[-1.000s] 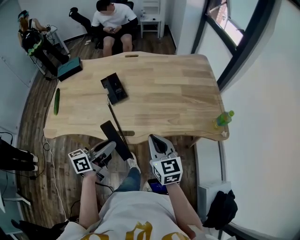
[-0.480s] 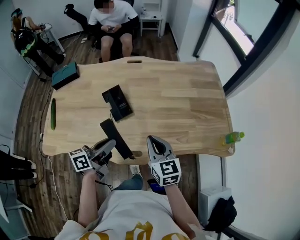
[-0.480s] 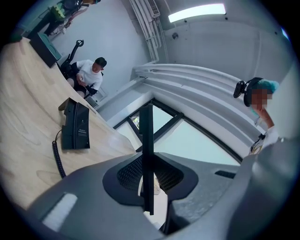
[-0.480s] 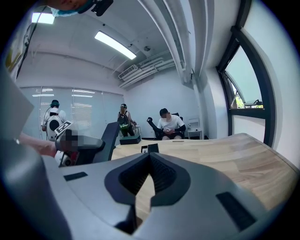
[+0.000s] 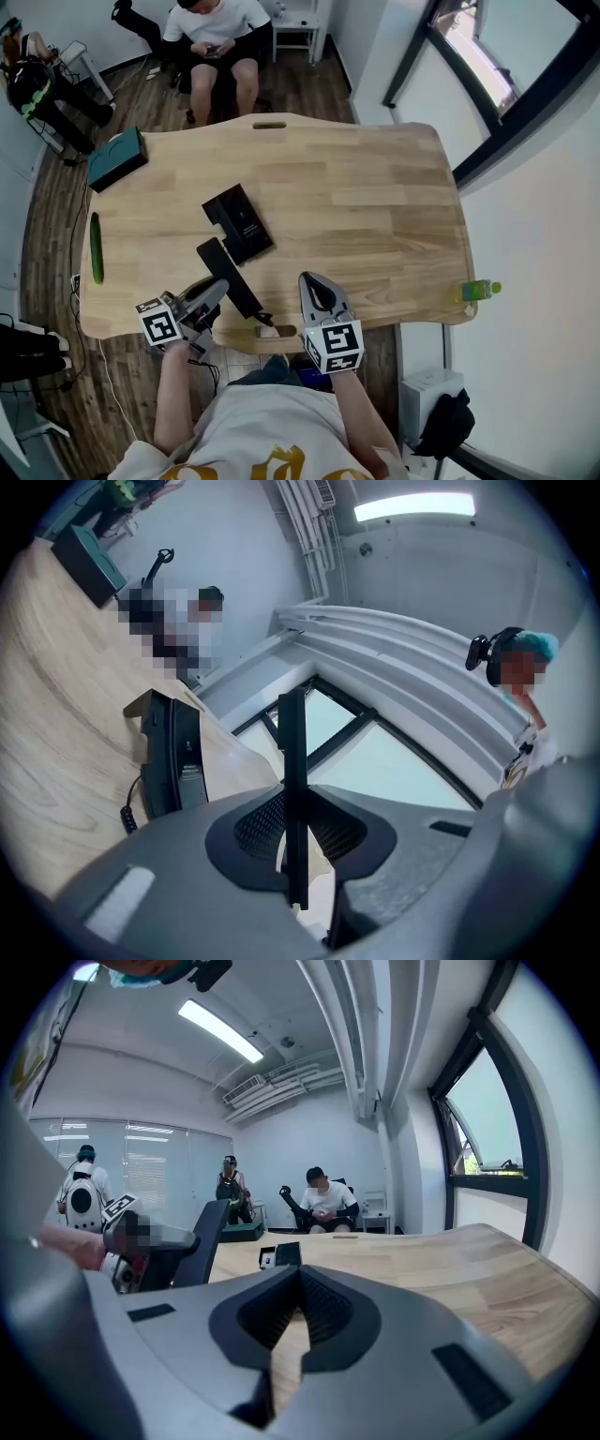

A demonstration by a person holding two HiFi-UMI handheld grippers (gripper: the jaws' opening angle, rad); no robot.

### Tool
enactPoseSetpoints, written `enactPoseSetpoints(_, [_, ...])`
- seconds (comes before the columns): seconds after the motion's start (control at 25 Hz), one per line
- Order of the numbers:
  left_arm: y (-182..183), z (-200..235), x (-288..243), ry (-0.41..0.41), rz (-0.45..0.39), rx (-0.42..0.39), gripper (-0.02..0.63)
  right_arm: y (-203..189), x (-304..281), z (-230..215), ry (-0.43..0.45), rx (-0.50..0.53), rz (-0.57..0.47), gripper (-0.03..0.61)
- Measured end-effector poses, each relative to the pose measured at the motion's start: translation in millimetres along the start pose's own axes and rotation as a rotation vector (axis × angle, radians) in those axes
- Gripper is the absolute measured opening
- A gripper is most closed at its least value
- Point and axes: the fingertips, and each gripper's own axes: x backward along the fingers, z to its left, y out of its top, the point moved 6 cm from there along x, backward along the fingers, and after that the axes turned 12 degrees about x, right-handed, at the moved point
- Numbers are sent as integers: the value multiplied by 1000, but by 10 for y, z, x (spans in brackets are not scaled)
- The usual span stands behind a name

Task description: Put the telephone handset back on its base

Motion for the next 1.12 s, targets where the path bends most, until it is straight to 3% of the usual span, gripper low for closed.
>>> enactPoseSetpoints(0.52, [184,182,-116,11,40,14,67,12,-276,15,29,-30,19,5])
enactPoseSetpoints(1.12, [521,378,-195,42,28,19,67,135,-784,-97,78,-29,9,5])
